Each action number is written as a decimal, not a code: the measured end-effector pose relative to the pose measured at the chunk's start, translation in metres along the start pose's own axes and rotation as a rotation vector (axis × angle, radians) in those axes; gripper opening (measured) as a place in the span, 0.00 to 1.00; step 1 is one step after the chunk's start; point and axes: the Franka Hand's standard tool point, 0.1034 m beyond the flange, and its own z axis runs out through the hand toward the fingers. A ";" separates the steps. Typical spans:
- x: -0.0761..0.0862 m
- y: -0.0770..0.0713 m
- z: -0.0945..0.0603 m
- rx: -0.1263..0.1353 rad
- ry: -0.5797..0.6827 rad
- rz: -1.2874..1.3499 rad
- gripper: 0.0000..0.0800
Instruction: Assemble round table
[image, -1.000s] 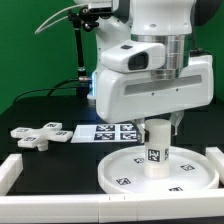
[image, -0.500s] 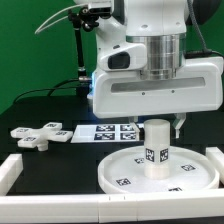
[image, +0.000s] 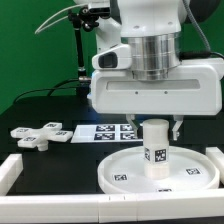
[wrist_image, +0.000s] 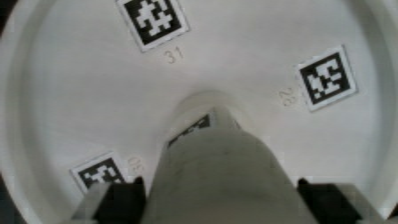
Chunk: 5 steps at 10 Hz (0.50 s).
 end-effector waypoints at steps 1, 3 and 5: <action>0.000 0.000 0.000 0.020 0.003 0.101 0.51; -0.001 -0.001 0.001 0.031 0.002 0.184 0.51; -0.002 -0.002 0.001 0.032 0.001 0.176 0.76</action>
Offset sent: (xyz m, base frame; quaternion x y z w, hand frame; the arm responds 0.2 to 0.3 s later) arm 0.0000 0.0000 0.0000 0.0000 0.0000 0.1296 0.9916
